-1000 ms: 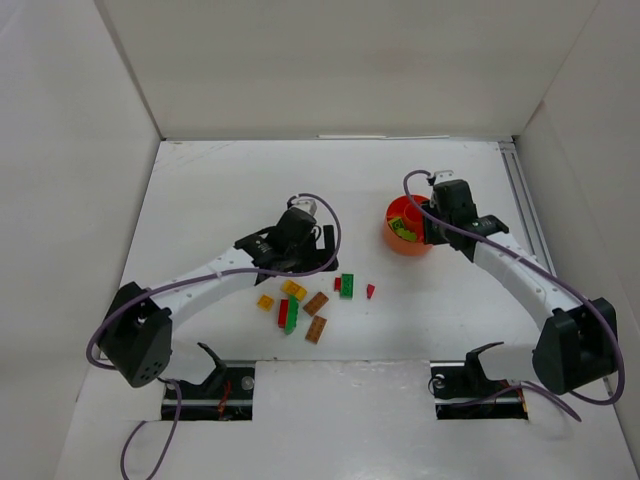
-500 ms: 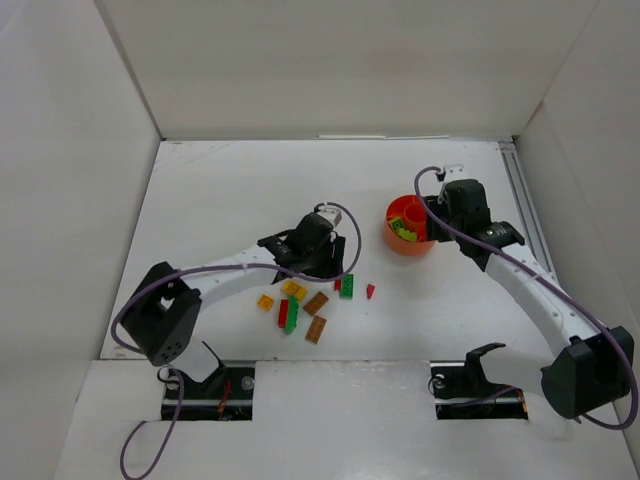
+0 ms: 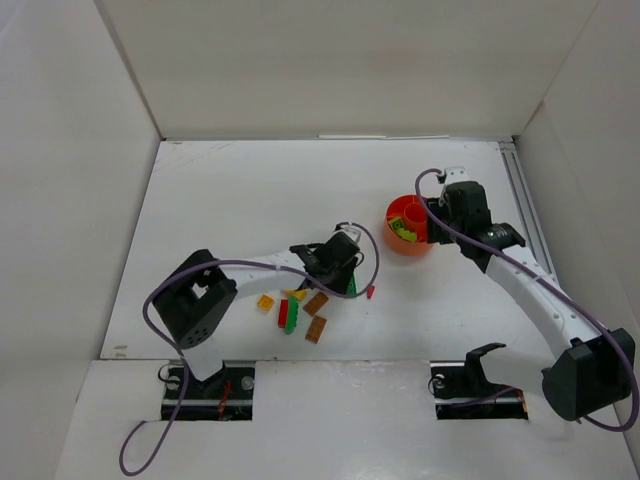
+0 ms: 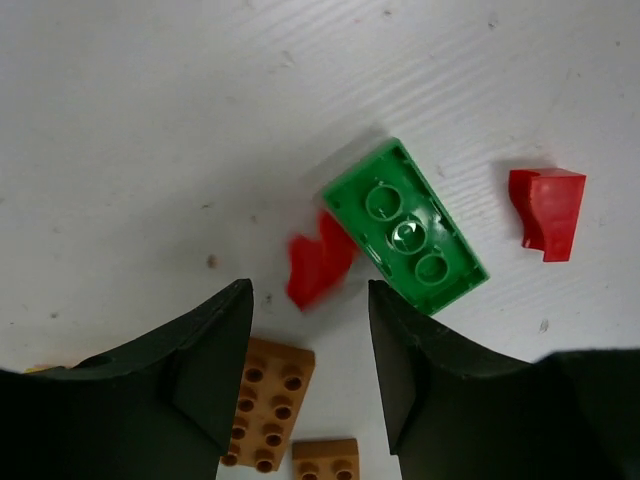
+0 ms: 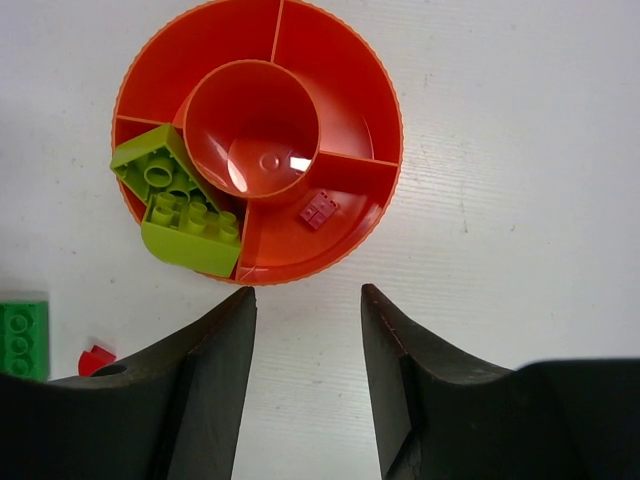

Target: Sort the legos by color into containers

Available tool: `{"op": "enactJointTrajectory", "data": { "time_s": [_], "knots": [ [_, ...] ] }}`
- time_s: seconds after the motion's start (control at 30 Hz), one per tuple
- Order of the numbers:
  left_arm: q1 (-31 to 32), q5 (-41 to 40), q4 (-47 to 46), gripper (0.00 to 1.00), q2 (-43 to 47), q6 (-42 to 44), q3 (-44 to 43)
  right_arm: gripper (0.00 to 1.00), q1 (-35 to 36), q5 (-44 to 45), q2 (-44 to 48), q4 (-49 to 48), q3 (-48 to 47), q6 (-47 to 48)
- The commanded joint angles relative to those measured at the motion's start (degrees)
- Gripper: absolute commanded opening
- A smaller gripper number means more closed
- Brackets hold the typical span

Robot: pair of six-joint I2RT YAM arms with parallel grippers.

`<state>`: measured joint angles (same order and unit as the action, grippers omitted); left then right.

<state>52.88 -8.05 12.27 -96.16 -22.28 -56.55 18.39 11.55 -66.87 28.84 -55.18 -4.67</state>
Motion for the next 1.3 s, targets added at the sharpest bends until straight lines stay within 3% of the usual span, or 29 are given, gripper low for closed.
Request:
{"op": "enactJointTrajectory", "data": {
  "time_s": [0.0,0.53,0.77,0.97,1.27],
  "knots": [
    [3.6,-7.4,3.6,0.46,-2.6,0.8,-3.2,0.52,-0.3,1.0,0.7,-0.3,0.6,0.6],
    [4.2,-9.5,3.6,0.47,-7.9,-0.5,-6.6,0.54,-1.3,1.5,2.3,-0.3,1.1,0.6],
    [1.5,-10.7,7.6,0.47,-9.4,-5.7,-7.9,0.55,-1.3,1.5,2.3,-0.3,1.7,0.6],
    [-2.0,-7.9,7.7,0.47,-6.1,-7.2,-4.4,0.55,-1.3,1.5,2.3,-0.3,1.7,0.6],
    [-2.0,-6.4,8.6,0.49,-6.6,-12.1,-1.6,0.56,-1.3,1.5,2.3,-0.3,1.7,0.6]
  ]
}}
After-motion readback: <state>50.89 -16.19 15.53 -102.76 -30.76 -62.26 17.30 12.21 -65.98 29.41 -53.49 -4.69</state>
